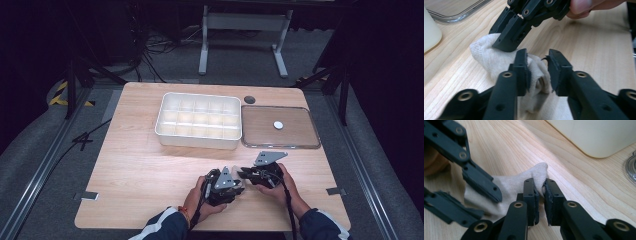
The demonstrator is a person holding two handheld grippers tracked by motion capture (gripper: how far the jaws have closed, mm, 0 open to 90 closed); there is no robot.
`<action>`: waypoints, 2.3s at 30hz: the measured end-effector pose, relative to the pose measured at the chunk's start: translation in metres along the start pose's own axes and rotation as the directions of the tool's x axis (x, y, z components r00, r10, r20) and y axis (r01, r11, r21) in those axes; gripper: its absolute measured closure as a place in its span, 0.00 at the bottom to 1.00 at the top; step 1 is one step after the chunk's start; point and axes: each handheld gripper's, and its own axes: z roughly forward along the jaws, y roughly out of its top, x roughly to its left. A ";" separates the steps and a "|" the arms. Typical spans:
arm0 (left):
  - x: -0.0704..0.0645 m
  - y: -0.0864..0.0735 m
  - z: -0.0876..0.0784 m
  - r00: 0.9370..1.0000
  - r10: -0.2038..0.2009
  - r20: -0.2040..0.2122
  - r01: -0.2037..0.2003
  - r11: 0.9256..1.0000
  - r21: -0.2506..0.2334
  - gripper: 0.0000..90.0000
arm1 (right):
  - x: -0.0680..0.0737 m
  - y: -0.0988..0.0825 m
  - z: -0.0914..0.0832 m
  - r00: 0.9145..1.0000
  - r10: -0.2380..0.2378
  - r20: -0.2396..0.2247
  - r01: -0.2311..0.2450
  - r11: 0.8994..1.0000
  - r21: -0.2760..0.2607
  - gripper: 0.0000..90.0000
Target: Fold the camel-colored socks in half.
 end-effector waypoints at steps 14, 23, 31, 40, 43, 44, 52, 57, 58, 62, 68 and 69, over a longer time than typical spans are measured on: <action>0.009 0.001 -0.014 0.999 -0.028 0.038 0.029 0.999 -0.026 0.76 | 0.002 -0.005 -0.001 0.999 -0.029 0.037 0.028 1.000 0.007 0.91; 0.001 -0.007 0.000 0.999 0.022 0.042 -0.023 1.000 0.022 0.81 | 0.005 -0.005 -0.003 0.997 -0.056 0.061 0.054 0.998 0.026 0.90; 0.003 -0.008 0.002 0.999 0.020 0.040 -0.020 1.000 0.013 0.83 | 0.002 -0.004 -0.008 0.989 -0.054 0.137 0.047 0.997 0.054 0.94; 0.005 -0.009 0.001 0.999 0.009 0.054 -0.010 1.000 0.019 0.85 | 0.021 0.020 -0.013 0.992 -0.098 0.077 0.106 0.988 -0.108 0.90; 0.004 -0.009 0.002 0.999 0.005 0.051 -0.006 1.000 0.016 0.85 | 0.023 0.020 -0.001 0.993 -0.105 0.059 0.108 0.992 -0.065 0.90; 0.005 -0.009 0.002 0.999 0.010 0.049 -0.011 1.000 0.018 0.85 | 0.021 0.017 0.007 0.993 -0.097 0.066 0.099 0.994 -0.033 0.91; 0.005 -0.009 0.002 0.999 0.020 0.047 -0.021 1.000 0.019 0.86 | 0.009 0.010 0.010 0.995 -0.041 0.094 0.041 0.999 -0.001 0.93; 0.005 -0.009 0.002 0.999 0.015 0.045 -0.016 1.000 0.020 0.86 | 0.005 0.007 0.006 0.991 -0.025 0.129 0.022 0.999 0.026 0.93; 0.005 -0.009 0.002 0.999 0.015 0.045 -0.016 1.000 0.020 0.86 | 0.005 0.007 0.006 0.991 -0.025 0.129 0.022 0.999 0.026 0.93; 0.005 -0.009 0.002 0.999 0.006 0.046 -0.007 1.000 0.021 0.86 | -0.007 0.002 -0.002 0.986 0.022 0.164 -0.028 0.999 0.032 0.93; 0.006 -0.009 0.002 0.999 0.008 0.048 -0.009 1.000 0.016 0.86 | -0.001 0.008 -0.019 0.995 0.051 0.086 -0.044 0.995 -0.086 0.80; 0.006 -0.009 0.002 0.999 0.007 0.047 -0.008 1.000 0.022 0.86 | 0.001 0.009 -0.019 0.997 0.047 0.064 -0.041 0.994 -0.100 0.77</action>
